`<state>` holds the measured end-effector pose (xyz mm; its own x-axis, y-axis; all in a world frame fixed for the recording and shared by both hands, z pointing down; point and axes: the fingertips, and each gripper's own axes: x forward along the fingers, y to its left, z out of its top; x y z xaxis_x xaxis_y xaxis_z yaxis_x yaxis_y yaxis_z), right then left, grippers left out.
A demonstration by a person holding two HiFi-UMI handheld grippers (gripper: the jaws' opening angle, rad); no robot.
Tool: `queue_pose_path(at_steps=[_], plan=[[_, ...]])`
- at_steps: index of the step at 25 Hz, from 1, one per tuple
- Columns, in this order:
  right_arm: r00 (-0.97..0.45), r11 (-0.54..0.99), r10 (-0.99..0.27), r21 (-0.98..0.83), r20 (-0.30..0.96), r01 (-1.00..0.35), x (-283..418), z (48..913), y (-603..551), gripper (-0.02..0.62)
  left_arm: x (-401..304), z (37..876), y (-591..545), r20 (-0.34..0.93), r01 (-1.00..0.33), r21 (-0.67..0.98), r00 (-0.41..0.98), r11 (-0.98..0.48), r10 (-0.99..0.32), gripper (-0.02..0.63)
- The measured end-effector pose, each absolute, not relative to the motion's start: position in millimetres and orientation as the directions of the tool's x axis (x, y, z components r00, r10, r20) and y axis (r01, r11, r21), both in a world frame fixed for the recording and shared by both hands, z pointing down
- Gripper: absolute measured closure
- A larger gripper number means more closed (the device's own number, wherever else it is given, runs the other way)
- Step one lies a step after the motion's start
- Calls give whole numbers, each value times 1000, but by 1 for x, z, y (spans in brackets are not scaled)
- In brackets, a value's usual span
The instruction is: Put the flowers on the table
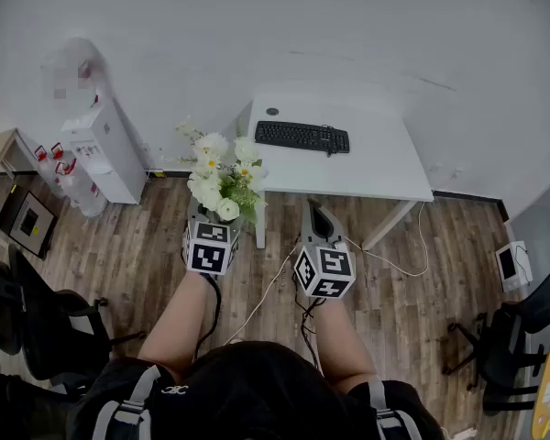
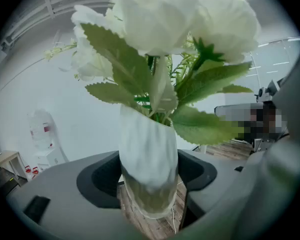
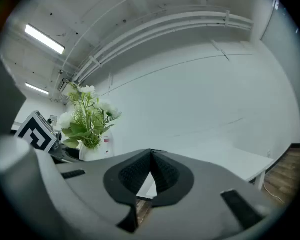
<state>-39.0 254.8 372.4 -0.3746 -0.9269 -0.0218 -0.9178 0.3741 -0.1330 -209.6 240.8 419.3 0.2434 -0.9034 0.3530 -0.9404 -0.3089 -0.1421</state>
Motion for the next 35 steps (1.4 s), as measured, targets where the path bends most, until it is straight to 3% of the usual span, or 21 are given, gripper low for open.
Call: queue_pose_path(at_steps=[35], plan=[[-348,348,-937,-143,-22,-927,96,400,233,597,-102,438,221,328,-956,-107,226,-274,-917,253]])
